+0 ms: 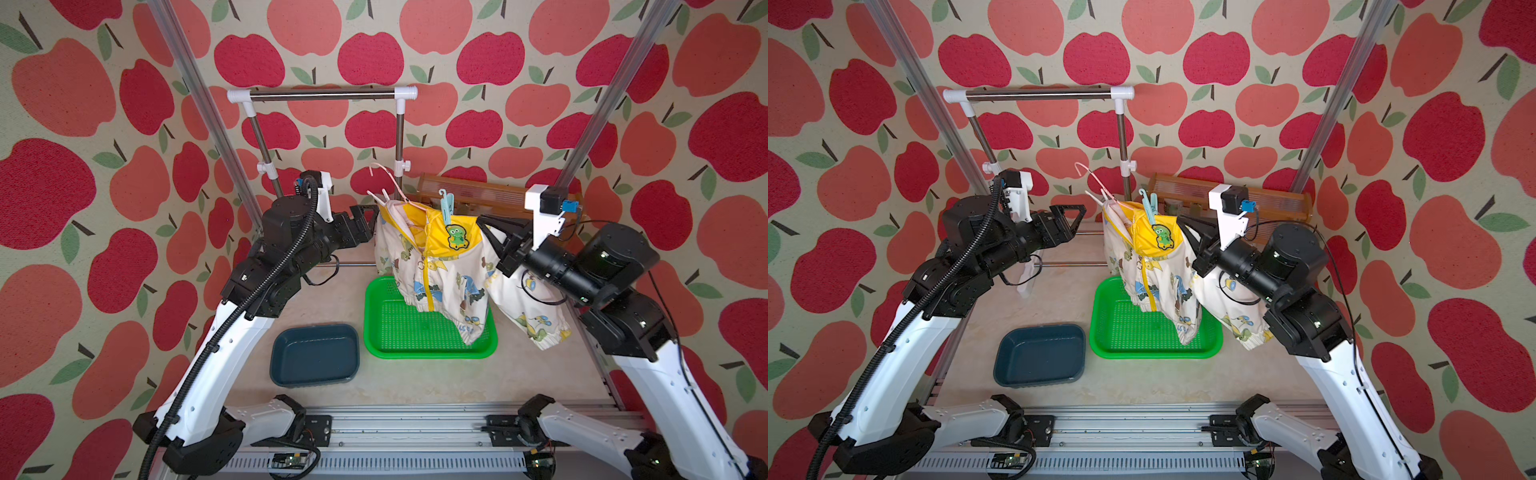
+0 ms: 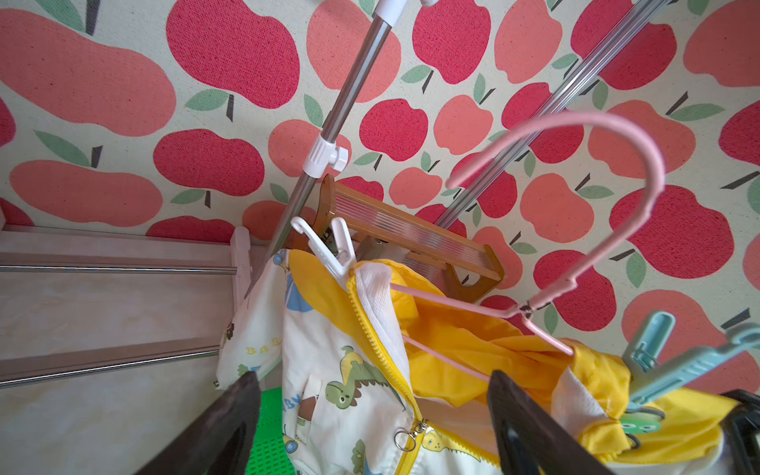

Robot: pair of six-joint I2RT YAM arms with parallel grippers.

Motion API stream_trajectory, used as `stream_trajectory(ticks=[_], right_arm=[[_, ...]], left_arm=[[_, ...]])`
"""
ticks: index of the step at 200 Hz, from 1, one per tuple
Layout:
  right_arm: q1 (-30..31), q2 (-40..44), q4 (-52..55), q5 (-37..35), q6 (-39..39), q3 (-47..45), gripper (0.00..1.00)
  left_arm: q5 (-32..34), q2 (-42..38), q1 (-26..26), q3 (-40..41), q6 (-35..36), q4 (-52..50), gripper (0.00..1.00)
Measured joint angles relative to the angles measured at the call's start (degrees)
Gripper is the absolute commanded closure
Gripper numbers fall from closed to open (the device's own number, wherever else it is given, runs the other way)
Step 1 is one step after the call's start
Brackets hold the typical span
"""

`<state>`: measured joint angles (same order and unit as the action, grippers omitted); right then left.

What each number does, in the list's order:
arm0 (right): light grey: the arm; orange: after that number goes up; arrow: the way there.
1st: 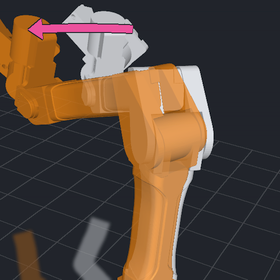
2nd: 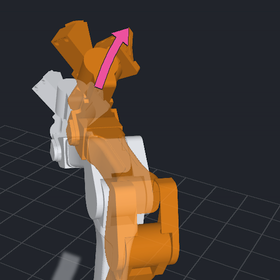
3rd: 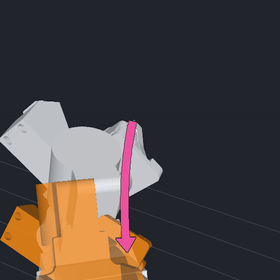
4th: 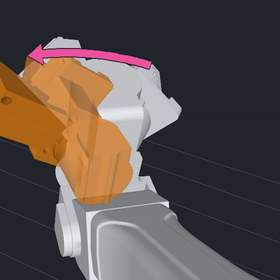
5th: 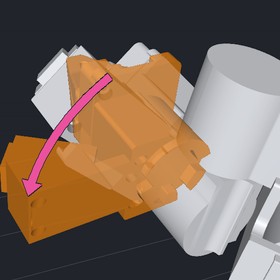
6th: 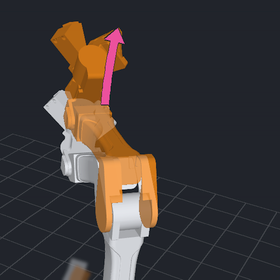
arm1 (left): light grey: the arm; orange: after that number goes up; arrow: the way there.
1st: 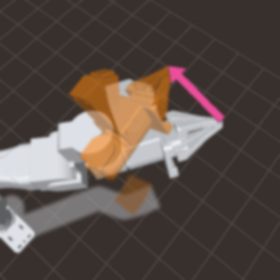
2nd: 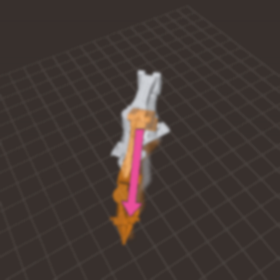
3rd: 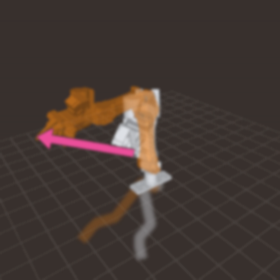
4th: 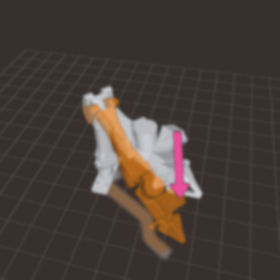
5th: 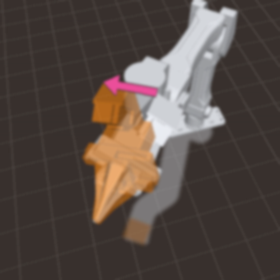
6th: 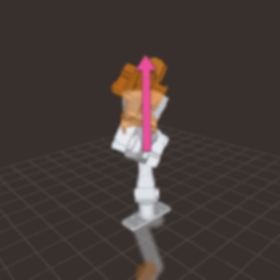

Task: Remove the clothespins securing jackets to the hanger
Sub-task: Adjust the jacket in the basket.

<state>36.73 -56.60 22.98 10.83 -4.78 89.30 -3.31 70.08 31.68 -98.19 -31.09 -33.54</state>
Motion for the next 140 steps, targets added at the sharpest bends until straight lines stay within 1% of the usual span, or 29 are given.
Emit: stream_trajectory(ticks=[46, 72, 116, 140], right_arm=[[0.0, 6.82, 9.16, -1.55, 3.87, 2.69, 1.0], [0.0, 8.98, 13.16, -1.92, 5.99, 5.6, 1.0], [0.0, 7.8, 22.64, -0.24, 9.35, 15.8, 1.0], [0.0, 7.5, 27.78, 0.44, 9.94, 17.73, 1.0]], left_arm=[[4.24, -4.22, 1.18, 4.0, 0.55, 1.4, 0.12], [6.69, -5.97, 2.29, 6.56, 0.48, 2.38, 0.12], [10.67, -6.21, 4.13, 8.59, 0.02, 2.49, 0.12], [12.22, -6.34, 4.26, 8.63, -0.42, 2.49, 0.12]])
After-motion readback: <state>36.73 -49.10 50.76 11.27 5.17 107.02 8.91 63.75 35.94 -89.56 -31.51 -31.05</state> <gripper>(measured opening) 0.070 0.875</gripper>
